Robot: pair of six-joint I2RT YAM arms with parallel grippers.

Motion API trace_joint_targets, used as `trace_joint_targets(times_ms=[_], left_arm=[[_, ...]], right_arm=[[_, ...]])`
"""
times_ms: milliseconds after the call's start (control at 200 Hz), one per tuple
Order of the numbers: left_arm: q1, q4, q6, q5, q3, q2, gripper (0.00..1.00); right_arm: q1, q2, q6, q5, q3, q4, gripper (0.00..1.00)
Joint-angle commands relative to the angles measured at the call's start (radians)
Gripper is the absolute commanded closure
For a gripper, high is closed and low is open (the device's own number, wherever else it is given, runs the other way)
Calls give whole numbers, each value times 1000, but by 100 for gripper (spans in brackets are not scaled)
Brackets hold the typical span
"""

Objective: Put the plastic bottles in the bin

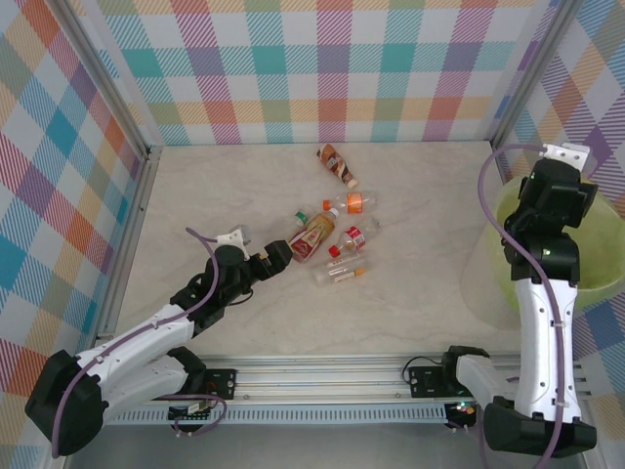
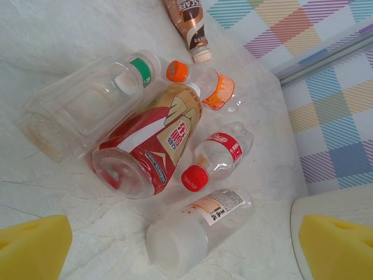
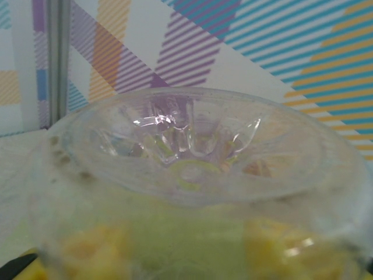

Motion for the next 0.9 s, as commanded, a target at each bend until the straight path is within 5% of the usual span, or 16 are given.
trace_joint_targets(times_ms=[0, 125, 305, 895], left_arm=[[9, -17, 10, -17, 2, 10, 0], [12, -42, 10, -15, 29, 32, 0], [18, -85, 7, -11, 64, 68, 0], [108, -359, 184, 19, 286, 248, 0]], right_arm=[[-52, 16, 33, -12, 18, -41, 53], [-82, 41, 75, -2, 26, -127, 26], [-84, 57, 167, -25, 64, -266, 0], [-83, 9, 304, -325, 144, -435, 0]])
